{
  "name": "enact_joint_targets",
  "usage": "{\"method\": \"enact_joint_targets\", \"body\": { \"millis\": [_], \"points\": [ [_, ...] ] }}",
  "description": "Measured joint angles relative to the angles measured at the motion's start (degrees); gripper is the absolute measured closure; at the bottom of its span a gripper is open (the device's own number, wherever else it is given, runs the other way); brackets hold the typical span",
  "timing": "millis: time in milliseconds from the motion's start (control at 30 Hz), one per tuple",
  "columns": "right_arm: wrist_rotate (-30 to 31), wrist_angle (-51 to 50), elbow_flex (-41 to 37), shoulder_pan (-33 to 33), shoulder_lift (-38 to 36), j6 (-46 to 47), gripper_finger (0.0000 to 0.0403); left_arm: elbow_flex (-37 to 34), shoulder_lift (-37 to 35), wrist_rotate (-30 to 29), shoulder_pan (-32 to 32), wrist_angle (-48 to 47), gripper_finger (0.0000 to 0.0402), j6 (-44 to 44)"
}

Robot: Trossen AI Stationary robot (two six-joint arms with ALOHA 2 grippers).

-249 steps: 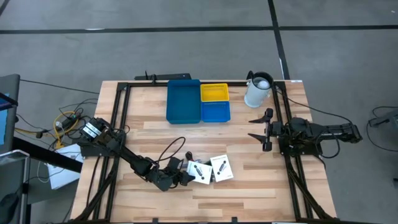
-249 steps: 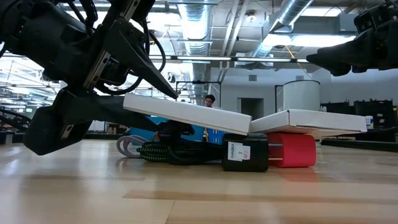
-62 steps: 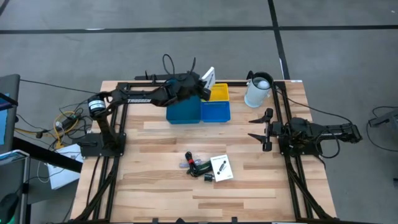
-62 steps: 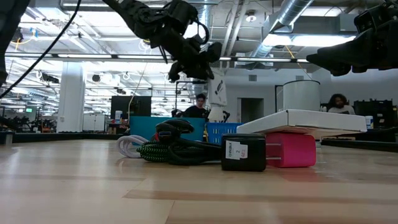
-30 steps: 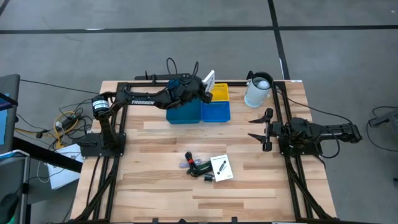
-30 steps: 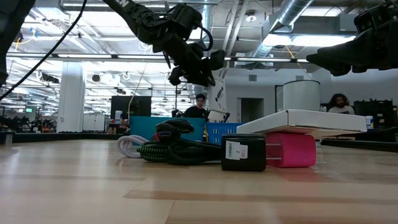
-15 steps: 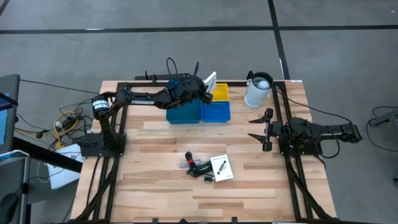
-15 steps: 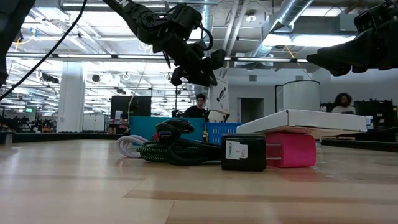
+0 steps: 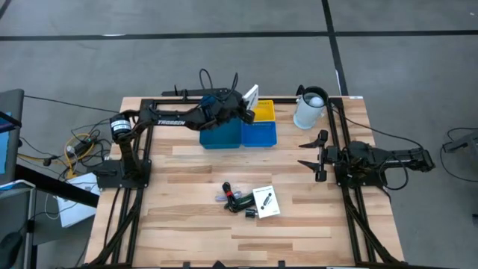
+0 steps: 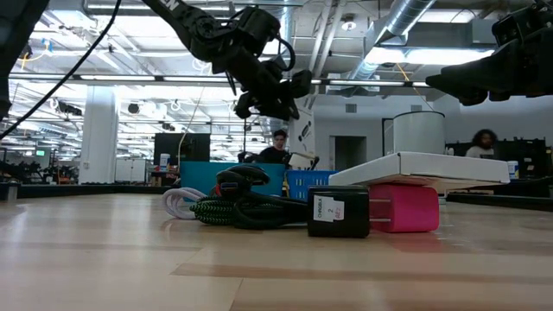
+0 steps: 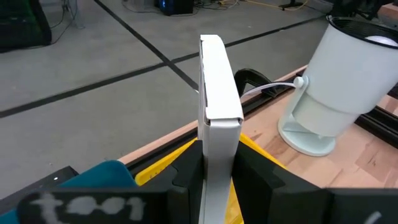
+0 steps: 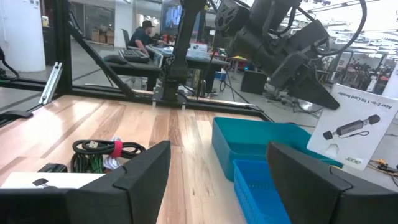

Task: Pick and place items into bin
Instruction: Put the left white card reader box into the blue bin

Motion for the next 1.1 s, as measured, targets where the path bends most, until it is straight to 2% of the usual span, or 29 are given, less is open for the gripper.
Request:
{"method": "enact_joint_targets", "body": {
  "millis": [467, 767, 1100],
  "points": [
    [0.00, 0.00, -0.02, 0.02, 0.00, 0.01, 0.0143, -0.02, -0.04, 0.07, 0.37, 0.04, 0.0337, 3.98],
    [0.00, 0.00, -0.01, 0.01, 0.00, 0.01, 0.0143, -0.02, -0.04, 4.62, 0.29, 0.07, 0.0337, 4.35],
    [0.00, -0.01, 0.00, 0.02, 0.00, 0.02, 0.0143, -0.02, -0.04, 4.81, 0.31, 0.07, 0.0338, 4.33]
  ]
}}
